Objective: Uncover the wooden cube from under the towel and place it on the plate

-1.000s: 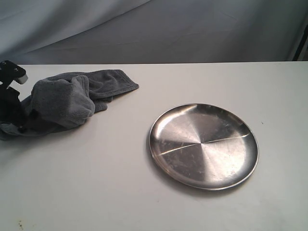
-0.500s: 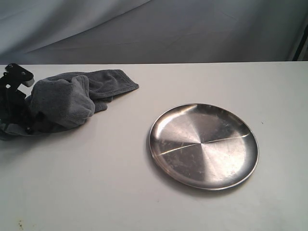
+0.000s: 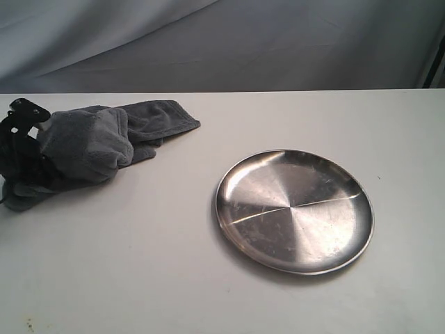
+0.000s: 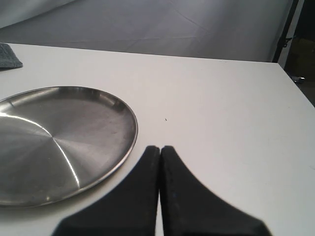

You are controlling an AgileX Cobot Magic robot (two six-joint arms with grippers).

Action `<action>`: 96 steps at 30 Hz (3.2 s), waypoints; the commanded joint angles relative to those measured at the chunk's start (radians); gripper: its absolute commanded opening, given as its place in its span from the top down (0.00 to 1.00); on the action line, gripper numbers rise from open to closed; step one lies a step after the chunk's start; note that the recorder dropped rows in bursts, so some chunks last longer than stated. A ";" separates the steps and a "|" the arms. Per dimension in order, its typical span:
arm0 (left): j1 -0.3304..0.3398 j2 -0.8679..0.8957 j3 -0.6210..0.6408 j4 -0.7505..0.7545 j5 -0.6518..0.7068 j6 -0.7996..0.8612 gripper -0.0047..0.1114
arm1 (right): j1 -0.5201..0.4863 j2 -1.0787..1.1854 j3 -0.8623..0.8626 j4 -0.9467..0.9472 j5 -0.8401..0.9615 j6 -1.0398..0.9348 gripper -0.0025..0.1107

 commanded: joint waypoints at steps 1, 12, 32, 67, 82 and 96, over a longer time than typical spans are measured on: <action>-0.007 0.000 0.001 0.050 0.167 -0.009 0.96 | 0.004 -0.006 0.004 -0.002 -0.010 0.000 0.98; -0.007 -0.326 0.001 0.138 0.440 -0.122 0.96 | 0.004 -0.006 0.004 -0.002 -0.010 0.000 0.98; -0.007 -0.408 -0.001 -0.138 0.481 0.022 0.96 | 0.004 -0.006 0.004 -0.002 -0.010 0.000 0.98; -0.007 -0.547 -0.001 -0.630 0.275 0.310 0.96 | 0.004 -0.006 0.004 -0.002 -0.010 0.000 0.98; -0.005 -0.547 -0.001 -0.933 0.054 0.481 0.96 | 0.004 -0.006 0.004 -0.002 -0.010 0.000 0.98; -0.005 -0.547 -0.001 -0.500 -0.122 0.310 0.96 | 0.004 -0.006 0.004 -0.002 -0.010 0.000 0.98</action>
